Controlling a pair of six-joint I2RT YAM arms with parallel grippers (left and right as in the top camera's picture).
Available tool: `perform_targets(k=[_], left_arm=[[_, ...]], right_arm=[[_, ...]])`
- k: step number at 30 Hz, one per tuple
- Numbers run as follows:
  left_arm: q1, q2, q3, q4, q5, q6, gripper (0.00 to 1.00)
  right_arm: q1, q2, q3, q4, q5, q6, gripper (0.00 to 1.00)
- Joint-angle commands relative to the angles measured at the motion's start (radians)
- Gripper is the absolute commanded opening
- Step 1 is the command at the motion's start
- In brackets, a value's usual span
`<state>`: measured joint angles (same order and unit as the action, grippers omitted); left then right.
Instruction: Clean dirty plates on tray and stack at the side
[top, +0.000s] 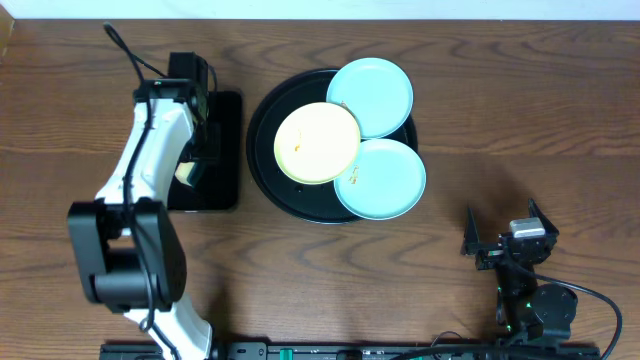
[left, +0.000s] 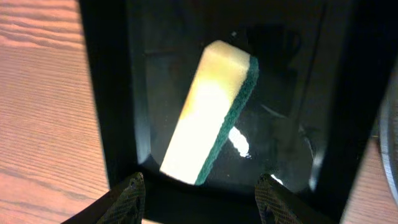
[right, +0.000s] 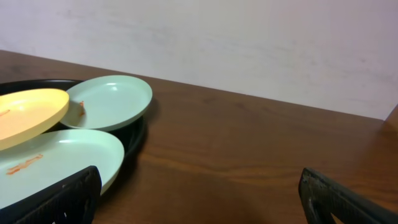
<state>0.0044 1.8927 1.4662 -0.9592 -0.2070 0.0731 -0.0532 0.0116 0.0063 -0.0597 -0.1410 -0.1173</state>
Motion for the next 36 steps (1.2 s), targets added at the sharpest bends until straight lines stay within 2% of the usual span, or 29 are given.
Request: perform_targets(k=[1,9,17,28,31,33,36], left_arm=[[0.000,0.039,-0.006,0.008,-0.023,0.033,0.58],[0.030,0.103,-0.006,0.021,-0.023,0.047,0.57],[0.051,0.105,-0.006,0.026,-0.010,0.019,0.50],[0.051,0.106,-0.010,0.027,0.012,0.020,0.27],[0.051,0.101,-0.008,0.034,0.024,0.020,0.14],[0.051,0.093,0.000,0.035,0.024,0.020,0.08],[0.051,0.068,0.018,0.035,0.057,0.020,0.08]], right_arm=[[-0.005,-0.005,-0.001,-0.004,-0.002,-0.008,0.99],[-0.005,-0.005,-0.001,-0.004,-0.002,-0.008,0.99],[-0.005,-0.005,-0.001,-0.004,-0.002,-0.008,0.99],[-0.005,-0.005,-0.001,-0.004,-0.002,-0.008,0.99],[-0.005,-0.005,-0.001,-0.004,-0.002,-0.007,0.99],[-0.005,-0.005,-0.001,-0.004,-0.002,-0.008,0.99],[-0.005,-0.005,-0.001,-0.004,-0.001,-0.007,0.99]])
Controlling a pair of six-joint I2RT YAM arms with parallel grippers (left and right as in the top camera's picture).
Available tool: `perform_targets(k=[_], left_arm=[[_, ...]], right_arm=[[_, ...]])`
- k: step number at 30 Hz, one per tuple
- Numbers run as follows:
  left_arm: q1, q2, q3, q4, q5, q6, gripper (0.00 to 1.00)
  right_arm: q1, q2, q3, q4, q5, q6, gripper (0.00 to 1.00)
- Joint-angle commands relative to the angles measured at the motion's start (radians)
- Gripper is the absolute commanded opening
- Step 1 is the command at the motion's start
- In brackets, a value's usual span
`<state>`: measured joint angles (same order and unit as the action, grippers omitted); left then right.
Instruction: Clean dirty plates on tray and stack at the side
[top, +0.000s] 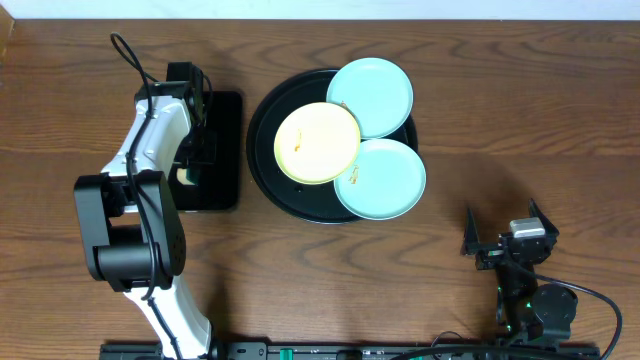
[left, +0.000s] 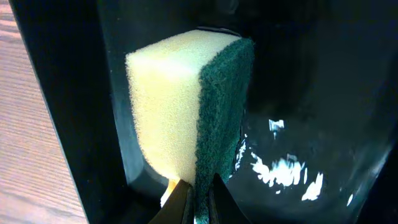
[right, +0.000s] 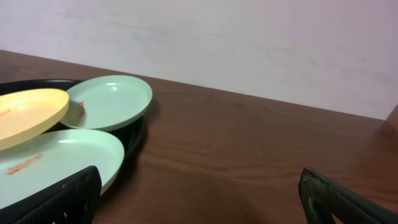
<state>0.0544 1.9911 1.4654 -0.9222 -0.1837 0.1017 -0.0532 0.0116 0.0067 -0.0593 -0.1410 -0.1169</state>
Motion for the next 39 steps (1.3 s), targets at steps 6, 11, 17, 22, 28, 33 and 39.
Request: perform_targets(k=[6,11,17,22,28,33,39], left_arm=[[0.002,-0.127,0.066,0.008,0.168,-0.008,0.08],[0.010,-0.191,0.066,0.019,0.202,-0.009,0.08],[0.026,-0.159,0.022,0.037,0.203,-0.009,0.08],[0.028,-0.107,0.018,0.046,0.216,-0.008,0.08],[0.047,-0.081,0.018,0.069,0.345,-0.008,0.08],[0.086,-0.076,0.017,0.042,0.365,-0.009,0.08],[0.106,-0.045,-0.009,0.047,0.402,-0.007,0.08]], right_arm=[[-0.005,-0.005,-0.001,-0.004,-0.002,-0.008,0.99],[-0.005,-0.005,-0.001,-0.004,-0.002,-0.008,0.99],[-0.005,-0.005,-0.001,-0.004,-0.002,-0.008,0.99],[-0.005,-0.005,-0.001,-0.004,-0.001,-0.008,0.99],[-0.005,-0.005,-0.001,-0.004,-0.002,-0.008,0.99],[-0.005,-0.005,-0.001,-0.004,-0.001,-0.008,0.99],[-0.005,-0.005,-0.001,-0.004,-0.002,-0.008,0.99]])
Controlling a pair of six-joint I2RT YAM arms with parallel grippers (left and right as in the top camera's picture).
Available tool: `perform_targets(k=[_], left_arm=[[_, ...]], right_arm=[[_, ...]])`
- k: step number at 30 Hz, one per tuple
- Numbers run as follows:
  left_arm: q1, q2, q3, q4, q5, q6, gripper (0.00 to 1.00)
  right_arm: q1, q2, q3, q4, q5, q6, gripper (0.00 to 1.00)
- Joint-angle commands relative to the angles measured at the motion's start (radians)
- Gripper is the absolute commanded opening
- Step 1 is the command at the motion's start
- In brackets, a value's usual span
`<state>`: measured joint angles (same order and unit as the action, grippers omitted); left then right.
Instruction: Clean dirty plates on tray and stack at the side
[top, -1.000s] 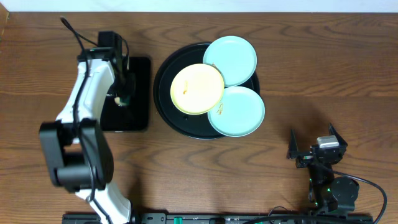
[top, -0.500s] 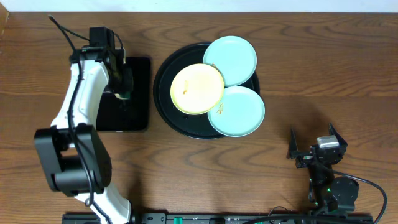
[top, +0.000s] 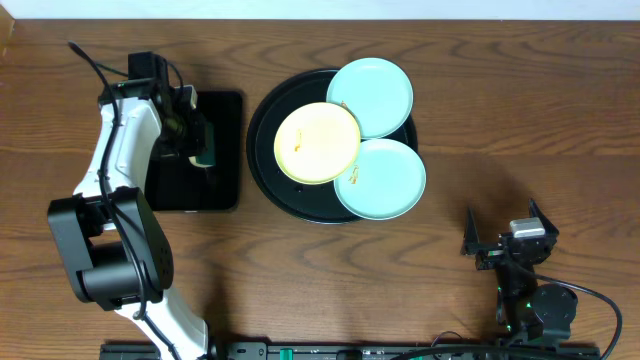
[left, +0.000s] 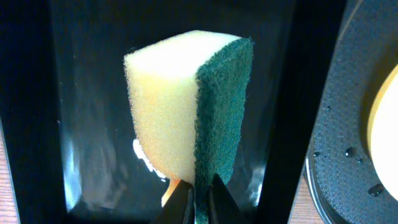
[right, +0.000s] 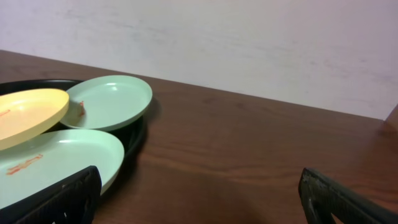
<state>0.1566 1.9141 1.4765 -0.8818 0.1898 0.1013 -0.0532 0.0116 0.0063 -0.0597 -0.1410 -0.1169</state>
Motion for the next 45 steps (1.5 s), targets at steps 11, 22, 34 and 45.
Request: perform_targets(k=[11,22,34,45], left_arm=[[0.036,-0.012,0.014,0.037,-0.175,-0.009,0.72],[0.030,-0.156,0.014,-0.030,0.124,-0.077,0.08],[-0.031,-0.069,-0.089,0.016,0.135,-0.076,0.08],[-0.061,-0.042,-0.132,0.103,0.068,-0.076,0.08]], right_arm=[[-0.005,-0.005,-0.001,-0.004,-0.002,-0.008,0.99],[-0.005,-0.005,-0.001,-0.004,-0.002,-0.008,0.99],[-0.005,-0.005,-0.001,-0.004,-0.002,-0.008,0.99],[-0.005,-0.005,-0.001,-0.004,-0.002,-0.008,0.99]])
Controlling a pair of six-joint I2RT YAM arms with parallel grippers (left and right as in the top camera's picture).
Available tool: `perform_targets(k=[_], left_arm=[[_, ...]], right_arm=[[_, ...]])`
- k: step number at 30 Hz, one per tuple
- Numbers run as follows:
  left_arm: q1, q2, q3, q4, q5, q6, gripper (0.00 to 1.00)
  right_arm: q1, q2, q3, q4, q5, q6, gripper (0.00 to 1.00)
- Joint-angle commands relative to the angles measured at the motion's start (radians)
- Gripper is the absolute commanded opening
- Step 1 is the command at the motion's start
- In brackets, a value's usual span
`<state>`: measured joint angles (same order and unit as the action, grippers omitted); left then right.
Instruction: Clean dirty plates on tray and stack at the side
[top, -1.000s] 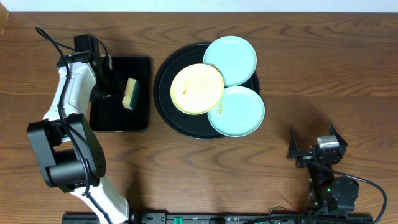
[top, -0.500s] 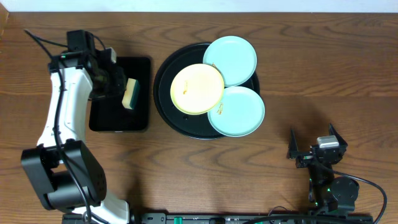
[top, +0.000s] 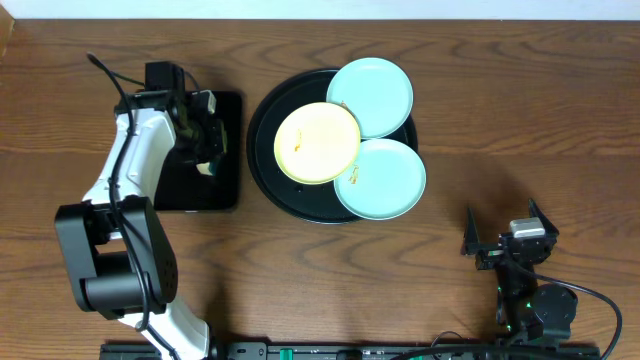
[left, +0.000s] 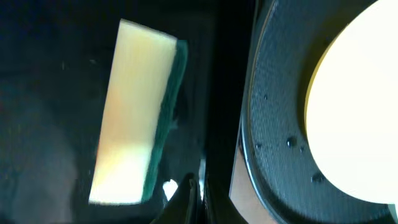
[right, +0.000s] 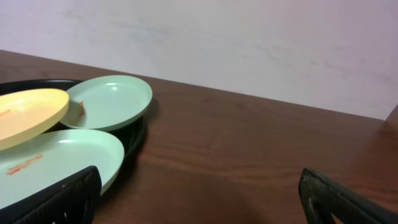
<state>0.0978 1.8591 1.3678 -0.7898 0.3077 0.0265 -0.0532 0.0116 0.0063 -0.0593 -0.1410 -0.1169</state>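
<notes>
Three dirty plates sit on a round black tray: a yellow plate overlapping an upper teal plate and a lower teal plate. A yellow-and-green sponge lies flat in the black rectangular dish. To its right, my left gripper is shut with nothing between its fingers, over the dish's right rim. The yellow plate shows at the right of that view. My right gripper stands open near the front right, away from the plates.
The rectangular dish lies just left of the round tray, with a narrow strip of brown table between them. The table's front edge is close behind my right gripper.
The sponge was upright between my left fingers above the dish. Now it lies flat in the dish, out of the shut jaws, and the gripper has shifted toward the round tray. Right arm unmoved.
My left gripper was open over the sponge lying in the dish. Then it was shut on the sponge's edge, then held it upright, clear of the dish floor. Now the sponge lies in the dish again and the jaws are shut on nothing.
</notes>
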Motion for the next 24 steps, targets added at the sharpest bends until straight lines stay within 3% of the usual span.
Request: perform_targets(k=[1,24], left_arm=[[-0.002,0.013,-0.023,0.014,-0.084,-0.002,0.08],[-0.005,0.014,-0.024,0.011,-0.073,-0.066,0.07]], right_arm=[[-0.005,-0.005,-0.001,-0.004,-0.002,-0.008,0.99],[-0.005,-0.005,-0.001,-0.004,-0.002,-0.008,0.99]])
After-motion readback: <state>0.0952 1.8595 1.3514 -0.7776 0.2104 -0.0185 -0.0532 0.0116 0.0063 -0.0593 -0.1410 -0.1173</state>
